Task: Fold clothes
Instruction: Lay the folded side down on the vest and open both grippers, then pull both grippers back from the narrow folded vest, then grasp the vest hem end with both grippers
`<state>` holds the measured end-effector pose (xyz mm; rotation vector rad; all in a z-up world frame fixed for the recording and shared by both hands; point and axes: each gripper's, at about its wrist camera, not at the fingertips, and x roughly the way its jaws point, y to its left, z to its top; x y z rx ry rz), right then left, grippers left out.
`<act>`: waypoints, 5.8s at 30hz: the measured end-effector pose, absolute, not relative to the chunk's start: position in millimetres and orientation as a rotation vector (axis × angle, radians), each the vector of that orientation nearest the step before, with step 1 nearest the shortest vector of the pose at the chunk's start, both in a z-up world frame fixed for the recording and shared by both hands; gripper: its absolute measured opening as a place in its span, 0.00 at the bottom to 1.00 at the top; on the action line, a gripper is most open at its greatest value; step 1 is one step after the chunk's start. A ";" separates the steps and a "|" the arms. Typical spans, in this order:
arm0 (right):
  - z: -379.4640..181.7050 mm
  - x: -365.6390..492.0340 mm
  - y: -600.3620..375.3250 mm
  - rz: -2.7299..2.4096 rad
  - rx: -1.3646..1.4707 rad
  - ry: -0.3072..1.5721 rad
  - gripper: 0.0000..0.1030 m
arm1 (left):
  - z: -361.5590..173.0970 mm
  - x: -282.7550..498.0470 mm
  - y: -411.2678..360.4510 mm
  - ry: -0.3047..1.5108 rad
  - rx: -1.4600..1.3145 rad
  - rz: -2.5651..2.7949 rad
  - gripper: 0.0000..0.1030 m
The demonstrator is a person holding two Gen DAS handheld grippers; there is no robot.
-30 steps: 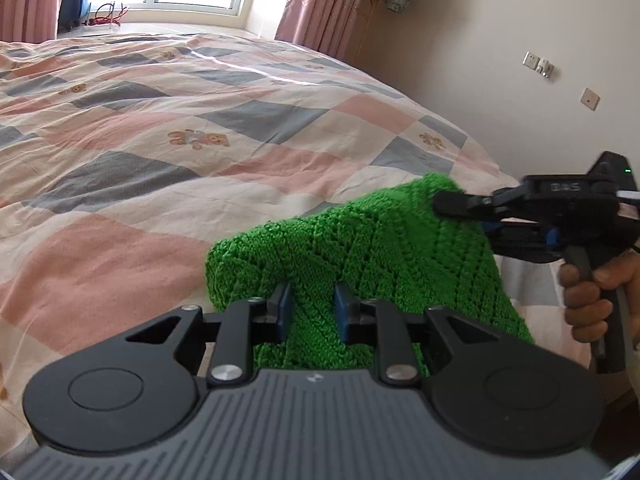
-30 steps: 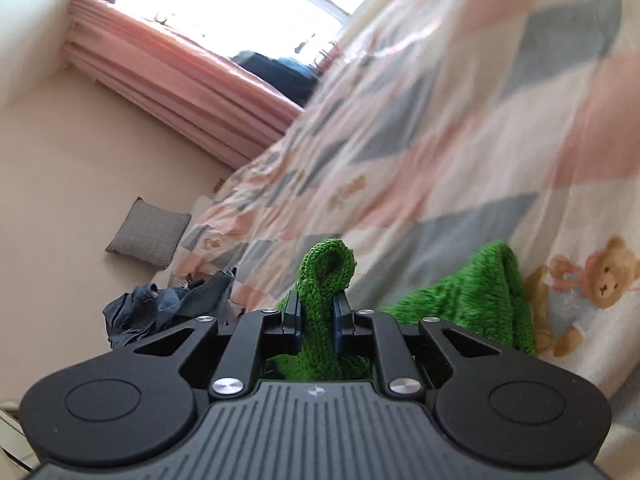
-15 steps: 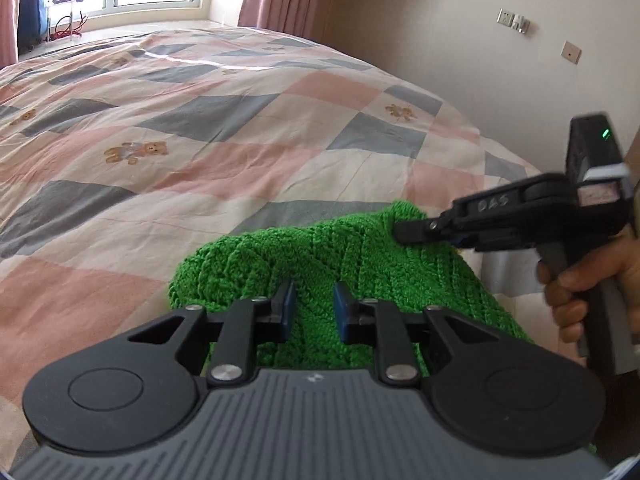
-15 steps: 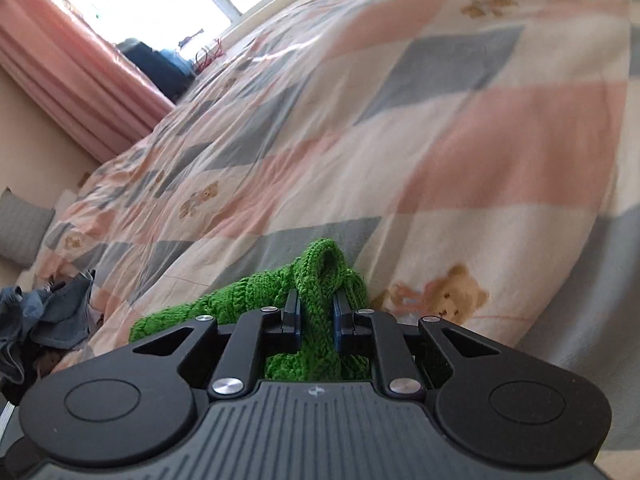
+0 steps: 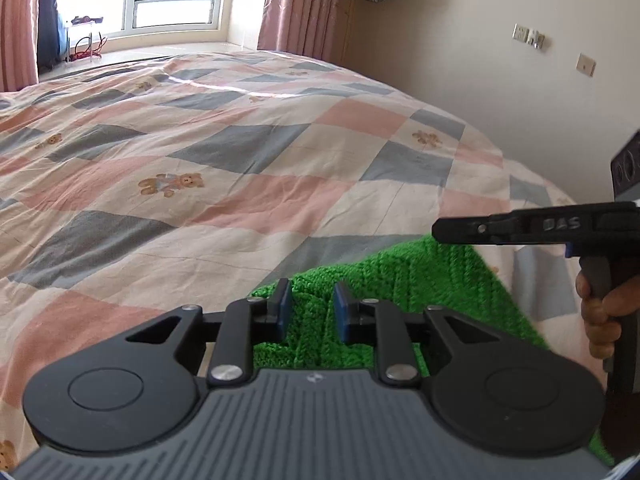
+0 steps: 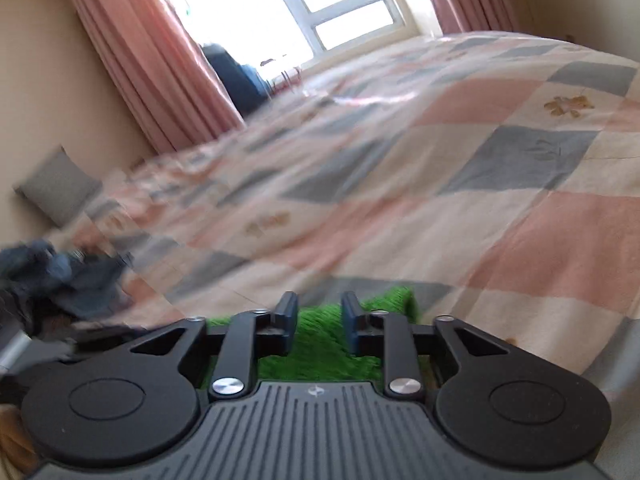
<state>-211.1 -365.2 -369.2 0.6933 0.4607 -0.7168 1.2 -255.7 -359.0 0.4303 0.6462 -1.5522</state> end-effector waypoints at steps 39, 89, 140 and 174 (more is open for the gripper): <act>-409.2 -317.8 -130.1 -0.889 0.677 0.466 0.27 | -386.1 -102.7 -51.9 0.696 0.453 -1.565 0.29; -346.3 -289.1 -16.5 -1.143 0.569 0.594 0.98 | -328.3 -109.5 61.3 0.673 0.494 -1.217 0.86; -350.8 -364.8 -151.0 -0.882 0.746 0.314 0.99 | -334.8 -27.4 -80.8 0.961 0.295 -1.435 0.95; -439.4 -301.4 -351.5 -0.433 1.392 0.593 0.71 | -445.1 74.5 -254.4 1.814 0.006 -1.420 0.93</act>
